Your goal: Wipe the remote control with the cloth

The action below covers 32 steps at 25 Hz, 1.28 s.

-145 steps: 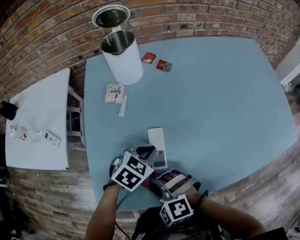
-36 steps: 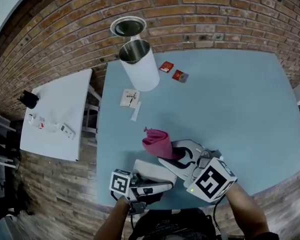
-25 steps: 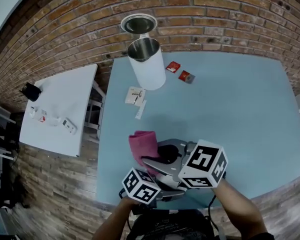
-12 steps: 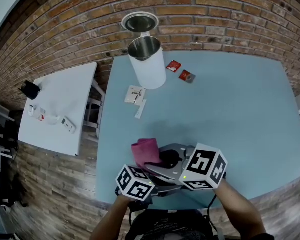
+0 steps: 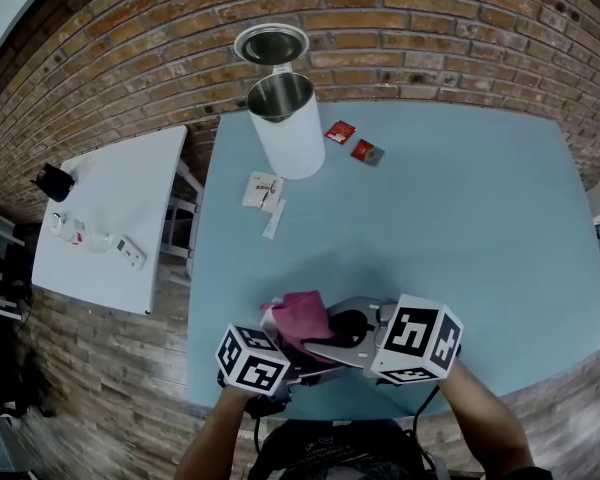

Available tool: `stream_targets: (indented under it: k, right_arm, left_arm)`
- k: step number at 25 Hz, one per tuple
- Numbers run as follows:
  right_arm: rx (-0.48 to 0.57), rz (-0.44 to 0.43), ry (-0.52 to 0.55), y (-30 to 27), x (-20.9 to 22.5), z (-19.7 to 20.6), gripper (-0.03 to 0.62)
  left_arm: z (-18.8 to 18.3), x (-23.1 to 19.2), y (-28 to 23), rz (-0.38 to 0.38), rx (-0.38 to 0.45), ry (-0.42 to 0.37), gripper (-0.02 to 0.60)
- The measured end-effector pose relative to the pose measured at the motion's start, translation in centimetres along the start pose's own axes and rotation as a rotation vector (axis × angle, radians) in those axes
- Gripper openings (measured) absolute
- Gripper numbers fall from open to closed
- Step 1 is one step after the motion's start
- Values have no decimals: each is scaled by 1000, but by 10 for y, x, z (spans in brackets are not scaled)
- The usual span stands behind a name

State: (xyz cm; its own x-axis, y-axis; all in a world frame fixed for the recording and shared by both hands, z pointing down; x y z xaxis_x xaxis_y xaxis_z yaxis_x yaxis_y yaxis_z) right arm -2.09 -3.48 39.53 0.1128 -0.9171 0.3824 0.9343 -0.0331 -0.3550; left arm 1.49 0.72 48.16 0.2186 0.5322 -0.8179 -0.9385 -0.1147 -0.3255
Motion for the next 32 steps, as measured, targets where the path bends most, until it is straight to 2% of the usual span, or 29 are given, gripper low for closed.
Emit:
stream_targets:
  k: [10,15,19,23,26,29,32]
  right_arm:
    - [-69,-4,6,23,-2,26,75]
    - [-65,38,-44,38,2,44,75]
    - [81,140,-158,57,17,47,75]
    - [195,294,-269,84,37,60,75]
    - [233,357,-336,101,42,76,75]
    - [276,382,-411,112,44,90,75]
    - [276,397,-457,113,44,107,75]
  left_arm:
    - [1,-7,3,-13,3,2,106]
    - [8,-10,0,-18,-18,31,107]
    - [26,-16,-16,-16,-76,135,107]
    - [56,-30,-27,-107,-238,269,107]
    - [66,-36,-27,-170,-325,367,109]
    - [66,-35,-26,-136,-341,447,107]
    - [68,-28,-31,-34,-386,509,109]
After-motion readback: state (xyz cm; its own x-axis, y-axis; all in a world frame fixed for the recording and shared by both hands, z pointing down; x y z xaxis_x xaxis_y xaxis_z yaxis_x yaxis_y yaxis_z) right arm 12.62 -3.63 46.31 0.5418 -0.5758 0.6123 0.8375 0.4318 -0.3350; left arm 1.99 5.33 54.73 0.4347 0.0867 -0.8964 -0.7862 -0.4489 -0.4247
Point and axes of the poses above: the fingertips, and each gripper's own axes: y backward along the fingers, x to its right, z out of its underside, the point moved 2 cm from there along y, backward along the fingers
